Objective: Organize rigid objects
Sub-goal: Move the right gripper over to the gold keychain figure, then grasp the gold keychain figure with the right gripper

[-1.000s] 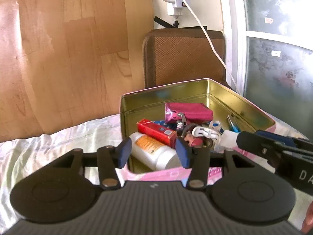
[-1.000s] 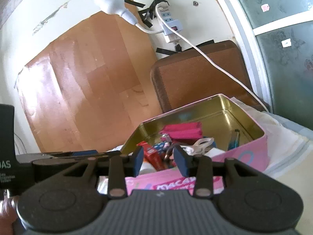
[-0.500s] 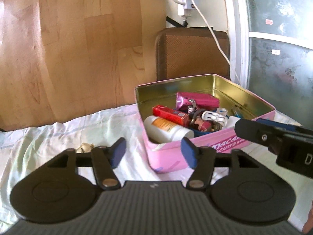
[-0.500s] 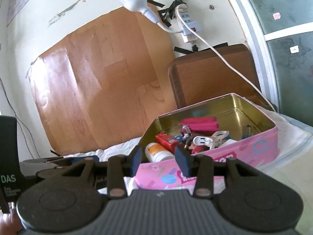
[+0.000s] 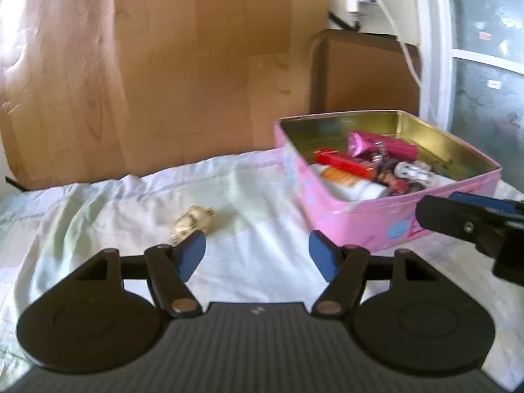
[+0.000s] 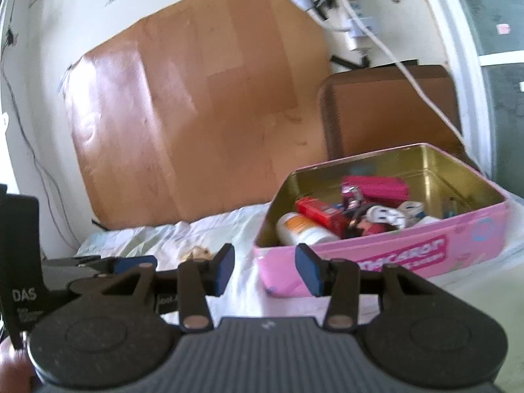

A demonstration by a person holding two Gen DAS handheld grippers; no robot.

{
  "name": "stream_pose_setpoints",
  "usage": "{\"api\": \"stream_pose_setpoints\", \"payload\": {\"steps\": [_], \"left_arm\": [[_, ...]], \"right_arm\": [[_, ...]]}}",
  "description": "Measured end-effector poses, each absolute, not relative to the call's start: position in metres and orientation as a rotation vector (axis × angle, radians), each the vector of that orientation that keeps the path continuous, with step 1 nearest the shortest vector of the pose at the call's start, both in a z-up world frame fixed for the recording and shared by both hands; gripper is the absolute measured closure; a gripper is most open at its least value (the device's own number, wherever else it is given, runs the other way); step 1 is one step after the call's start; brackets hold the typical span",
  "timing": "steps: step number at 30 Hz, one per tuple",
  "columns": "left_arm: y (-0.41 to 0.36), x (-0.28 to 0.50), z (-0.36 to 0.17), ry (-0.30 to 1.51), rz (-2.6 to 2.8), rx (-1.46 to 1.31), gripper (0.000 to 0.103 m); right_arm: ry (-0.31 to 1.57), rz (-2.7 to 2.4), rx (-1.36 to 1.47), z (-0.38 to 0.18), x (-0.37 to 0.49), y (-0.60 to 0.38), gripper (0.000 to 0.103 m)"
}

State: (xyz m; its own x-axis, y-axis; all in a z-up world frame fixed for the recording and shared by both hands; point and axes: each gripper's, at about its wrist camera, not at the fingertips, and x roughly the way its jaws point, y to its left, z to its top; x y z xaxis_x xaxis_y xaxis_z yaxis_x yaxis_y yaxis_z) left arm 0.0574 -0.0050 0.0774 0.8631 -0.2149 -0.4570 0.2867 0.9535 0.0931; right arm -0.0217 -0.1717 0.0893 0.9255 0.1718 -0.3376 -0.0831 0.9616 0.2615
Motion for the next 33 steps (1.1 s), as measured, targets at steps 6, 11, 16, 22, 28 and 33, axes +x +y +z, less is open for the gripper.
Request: {"api": "stream_pose_setpoints", "payload": {"steps": [6,11,16,22,28,33], "left_arm": [[0.030,0.076,0.067,0.474,-0.211,0.150,0.031],[0.056,0.092,0.060,0.488,-0.167,0.134,0.031],[0.078,0.105,0.053,0.501,-0.127,0.129,0.031],[0.104,0.118,0.049,0.503,-0.088,0.115,0.031],[0.137,0.133,0.041,0.518,-0.027,0.024,0.031],[0.161,0.145,0.038,0.532,-0.001,-0.085,0.031]], "right_arm": [[0.399,0.175,0.198,0.084,-0.008,-0.143,0.061],[0.430,0.204,0.161,0.078,0.003,-0.121,0.060],[0.453,0.230,0.134,0.074,0.015,-0.101,0.060],[0.481,0.268,0.108,0.068,0.034,-0.077,0.060],[0.529,0.299,0.115,0.060,0.061,-0.060,0.060],[0.538,0.293,0.123,0.057,0.099,-0.052,0.055]]}}
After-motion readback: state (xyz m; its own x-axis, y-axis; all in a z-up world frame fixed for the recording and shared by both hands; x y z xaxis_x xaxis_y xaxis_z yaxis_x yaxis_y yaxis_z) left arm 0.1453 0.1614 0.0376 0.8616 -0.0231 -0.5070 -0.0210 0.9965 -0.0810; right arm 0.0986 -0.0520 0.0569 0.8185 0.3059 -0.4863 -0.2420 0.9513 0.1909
